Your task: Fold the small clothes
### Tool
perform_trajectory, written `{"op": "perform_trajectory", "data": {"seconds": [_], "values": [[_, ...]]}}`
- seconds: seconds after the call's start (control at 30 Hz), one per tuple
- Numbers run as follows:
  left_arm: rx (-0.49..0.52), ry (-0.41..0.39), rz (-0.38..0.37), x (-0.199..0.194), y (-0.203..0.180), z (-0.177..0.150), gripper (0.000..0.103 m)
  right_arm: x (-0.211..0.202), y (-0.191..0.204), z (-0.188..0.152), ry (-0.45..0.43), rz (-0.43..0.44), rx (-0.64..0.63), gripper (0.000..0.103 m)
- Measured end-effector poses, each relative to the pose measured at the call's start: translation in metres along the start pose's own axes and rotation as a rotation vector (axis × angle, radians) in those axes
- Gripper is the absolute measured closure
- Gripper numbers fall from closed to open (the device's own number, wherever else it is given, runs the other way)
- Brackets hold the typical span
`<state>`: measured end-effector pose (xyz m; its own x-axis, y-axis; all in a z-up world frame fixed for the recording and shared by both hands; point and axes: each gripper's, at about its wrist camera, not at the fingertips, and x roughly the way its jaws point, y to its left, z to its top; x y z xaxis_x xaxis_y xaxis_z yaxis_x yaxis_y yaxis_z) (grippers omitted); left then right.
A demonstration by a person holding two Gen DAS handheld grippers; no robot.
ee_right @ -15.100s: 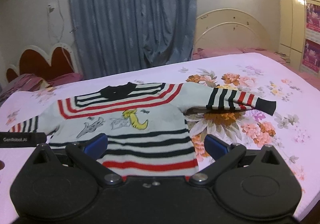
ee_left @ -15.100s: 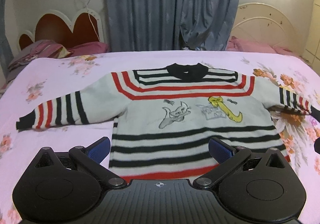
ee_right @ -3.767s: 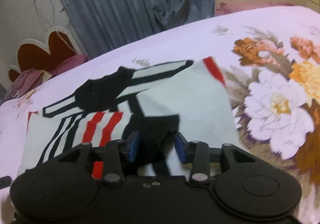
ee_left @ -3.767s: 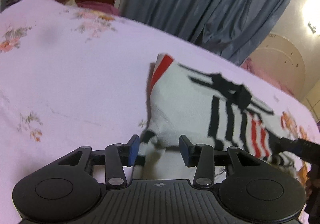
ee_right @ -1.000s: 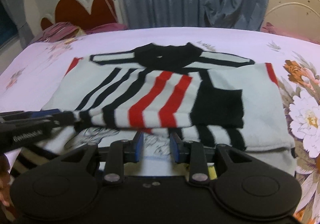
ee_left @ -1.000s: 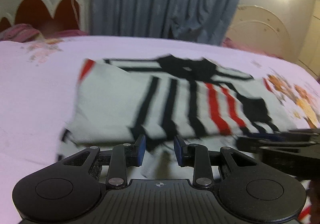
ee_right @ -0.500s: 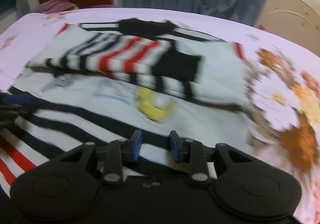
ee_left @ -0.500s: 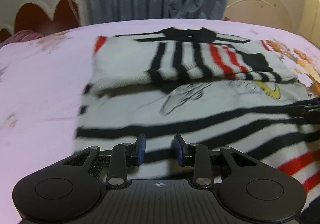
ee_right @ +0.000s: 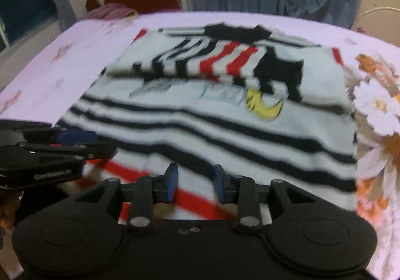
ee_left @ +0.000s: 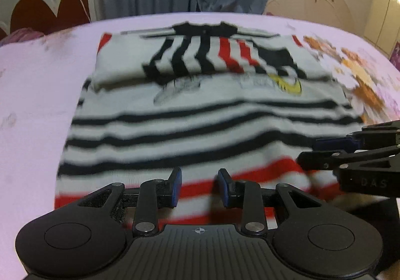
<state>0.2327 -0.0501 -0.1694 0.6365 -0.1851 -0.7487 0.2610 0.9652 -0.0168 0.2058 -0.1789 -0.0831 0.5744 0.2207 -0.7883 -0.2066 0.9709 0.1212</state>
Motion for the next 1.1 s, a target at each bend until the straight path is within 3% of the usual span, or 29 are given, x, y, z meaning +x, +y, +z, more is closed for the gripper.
{"op": "perform_trajectory", "data": {"seconds": [0.33, 0.47, 0.67, 0.8, 1.0, 1.1], "values": [[-0.027, 0.0, -0.001, -0.027, 0.03, -0.03, 0.069, -0.034, -0.025, -0.045, -0.001, -0.15, 0.076, 0.072], [-0.05, -0.006, -0.023, -0.041, 0.04, -0.042, 0.068, -0.049, -0.015, -0.06, -0.008, -0.213, 0.108, 0.072], [-0.095, -0.019, -0.065, -0.065, 0.051, -0.06, 0.056, -0.072, 0.016, -0.068, -0.057, -0.182, 0.15, 0.065], [-0.044, -0.009, -0.06, -0.069, 0.053, -0.078, 0.056, -0.061, 0.034, -0.084, 0.007, -0.24, 0.103, 0.064], [-0.1, -0.035, -0.061, -0.089, 0.072, -0.086, 0.054, -0.082, 0.035, -0.096, -0.037, -0.297, 0.14, 0.054], [-0.108, -0.023, -0.067, -0.091, 0.079, -0.09, 0.054, -0.091, 0.028, -0.102, -0.042, -0.339, 0.167, 0.054]]}}
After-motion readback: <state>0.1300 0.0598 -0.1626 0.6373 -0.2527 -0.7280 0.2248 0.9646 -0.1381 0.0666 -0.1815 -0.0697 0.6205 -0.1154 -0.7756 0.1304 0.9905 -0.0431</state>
